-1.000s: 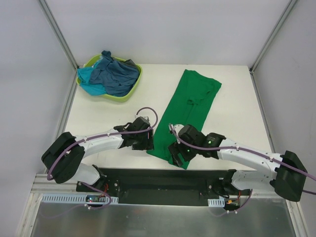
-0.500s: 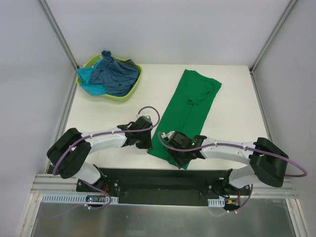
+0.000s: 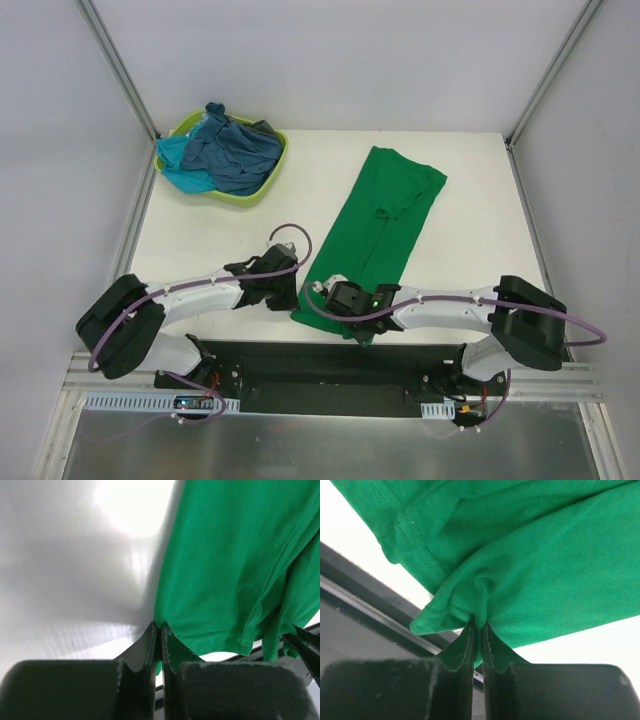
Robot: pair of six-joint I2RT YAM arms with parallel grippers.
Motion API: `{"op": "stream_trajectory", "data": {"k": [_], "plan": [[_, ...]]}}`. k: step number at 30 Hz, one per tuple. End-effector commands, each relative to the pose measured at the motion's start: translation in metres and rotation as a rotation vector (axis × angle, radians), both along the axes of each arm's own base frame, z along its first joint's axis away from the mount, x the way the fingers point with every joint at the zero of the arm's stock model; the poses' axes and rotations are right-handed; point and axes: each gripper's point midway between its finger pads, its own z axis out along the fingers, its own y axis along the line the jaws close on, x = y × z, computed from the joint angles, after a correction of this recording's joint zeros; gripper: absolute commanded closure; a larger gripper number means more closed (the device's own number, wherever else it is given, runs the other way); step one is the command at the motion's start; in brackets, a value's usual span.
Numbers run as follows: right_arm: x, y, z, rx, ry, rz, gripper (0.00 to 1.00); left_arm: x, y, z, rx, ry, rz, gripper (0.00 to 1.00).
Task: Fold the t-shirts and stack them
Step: Grab the bottom of the folded rectangular tshirt with both arms
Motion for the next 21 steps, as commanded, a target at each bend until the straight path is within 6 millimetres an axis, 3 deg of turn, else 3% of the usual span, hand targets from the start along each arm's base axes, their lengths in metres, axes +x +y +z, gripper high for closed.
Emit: {"op": "stream_trajectory", "data": {"k": [1, 5, 10, 15, 18, 21], "plan": [[-0.031, 0.004, 0.004, 0.007, 0.083, 0.063, 0.96, -0.028, 0.027, 0.002, 0.013, 0.051, 0.039, 1.00], [-0.046, 0.017, 0.025, 0.111, 0.124, 0.104, 0.99, -0.036, 0.029, 0.023, -0.072, 0.003, 0.034, 1.00], [-0.043, 0.013, 0.053, 0.198, 0.072, 0.100, 1.00, -0.031, 0.019, 0.058, -0.186, -0.089, 0.010, 1.00], [-0.014, -0.007, 0.075, 0.184, -0.054, 0.030, 1.00, -0.008, -0.001, 0.091, -0.221, -0.169, -0.025, 1.00], [0.020, -0.034, 0.084, 0.115, -0.164, -0.071, 0.99, 0.018, -0.012, 0.108, -0.198, -0.231, -0.007, 1.00], [0.043, -0.043, 0.096, 0.115, -0.230, -0.114, 1.00, 0.045, -0.025, 0.124, -0.171, -0.286, -0.010, 1.00]]}}
